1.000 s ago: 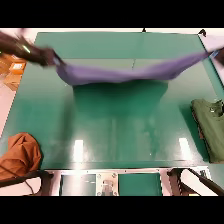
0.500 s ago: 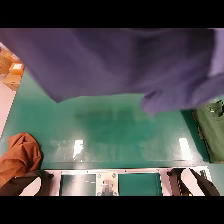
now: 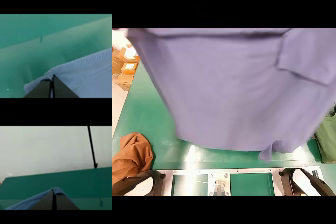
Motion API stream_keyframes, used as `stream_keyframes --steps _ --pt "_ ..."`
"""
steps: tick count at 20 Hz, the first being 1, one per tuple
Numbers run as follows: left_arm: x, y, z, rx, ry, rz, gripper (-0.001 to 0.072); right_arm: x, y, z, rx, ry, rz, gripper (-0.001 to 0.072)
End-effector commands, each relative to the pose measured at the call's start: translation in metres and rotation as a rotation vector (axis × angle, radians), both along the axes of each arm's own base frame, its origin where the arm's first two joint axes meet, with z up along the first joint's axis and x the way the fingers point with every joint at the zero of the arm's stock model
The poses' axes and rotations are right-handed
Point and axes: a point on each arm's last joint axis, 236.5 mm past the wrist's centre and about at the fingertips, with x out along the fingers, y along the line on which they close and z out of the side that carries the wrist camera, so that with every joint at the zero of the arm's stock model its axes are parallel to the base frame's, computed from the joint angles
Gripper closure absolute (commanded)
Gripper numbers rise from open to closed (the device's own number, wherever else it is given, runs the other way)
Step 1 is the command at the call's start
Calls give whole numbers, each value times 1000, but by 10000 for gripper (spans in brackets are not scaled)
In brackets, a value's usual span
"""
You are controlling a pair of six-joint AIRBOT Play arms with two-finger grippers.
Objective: Fold the shirts.
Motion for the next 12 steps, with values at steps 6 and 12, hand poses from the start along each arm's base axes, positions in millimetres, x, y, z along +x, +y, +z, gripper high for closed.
stream_keyframes --steps 6,12 --pt "130 -20 -265 -129 483 -85 680 135 -10 -305 280 545 12 697" --pt "167 -12 -347 -170 532 10 680 165 -24 -426 410 747 -25 698"
